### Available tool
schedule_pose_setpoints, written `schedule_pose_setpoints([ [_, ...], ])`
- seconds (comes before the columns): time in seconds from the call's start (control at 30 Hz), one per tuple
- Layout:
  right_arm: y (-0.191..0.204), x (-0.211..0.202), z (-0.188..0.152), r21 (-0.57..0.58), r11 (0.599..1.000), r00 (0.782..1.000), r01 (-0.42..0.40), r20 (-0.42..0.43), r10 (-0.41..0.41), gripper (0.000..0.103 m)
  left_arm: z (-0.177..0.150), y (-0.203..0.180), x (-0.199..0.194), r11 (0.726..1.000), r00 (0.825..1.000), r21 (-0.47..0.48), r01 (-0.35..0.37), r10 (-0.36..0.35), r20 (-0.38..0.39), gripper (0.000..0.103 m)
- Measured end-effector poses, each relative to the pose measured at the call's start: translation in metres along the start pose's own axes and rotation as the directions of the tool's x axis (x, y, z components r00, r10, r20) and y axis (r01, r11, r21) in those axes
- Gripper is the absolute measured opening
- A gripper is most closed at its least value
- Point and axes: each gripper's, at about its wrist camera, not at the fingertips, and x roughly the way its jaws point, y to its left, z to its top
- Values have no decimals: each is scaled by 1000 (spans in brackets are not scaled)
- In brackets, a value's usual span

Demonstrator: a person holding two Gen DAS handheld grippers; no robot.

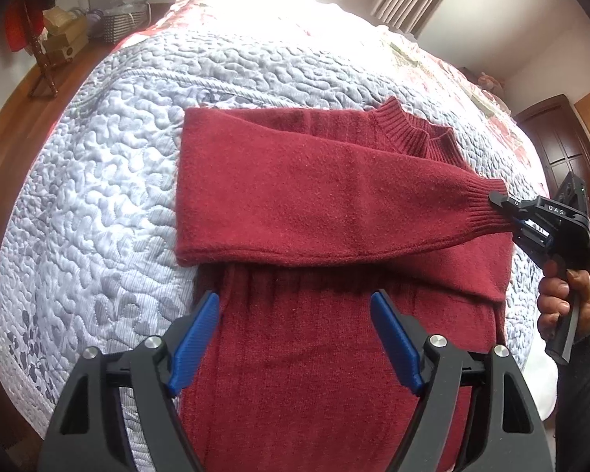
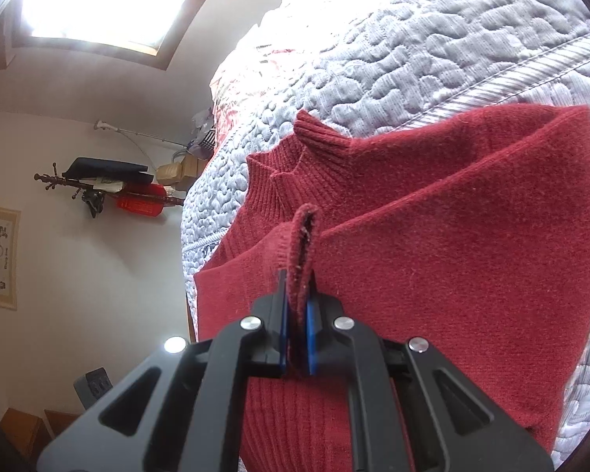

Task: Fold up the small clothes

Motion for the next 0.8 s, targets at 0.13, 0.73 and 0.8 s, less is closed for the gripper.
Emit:
schedule_pose_setpoints([
  [0.13,-6,-10,5,8,1000,1000,8,18,-9,6,-6,-2,3,1000,1000,22,3,-2,-16,79],
  [0.73,-62,-66,-3,92,994,993,52,99,-61,6,4,40,18,992,993,-43,120,-119,28,79],
  [0.8,-70,-71,-5,109,992,992,56,104,-67,6,13,35,22,987,987,-23,157,-156,45,80],
])
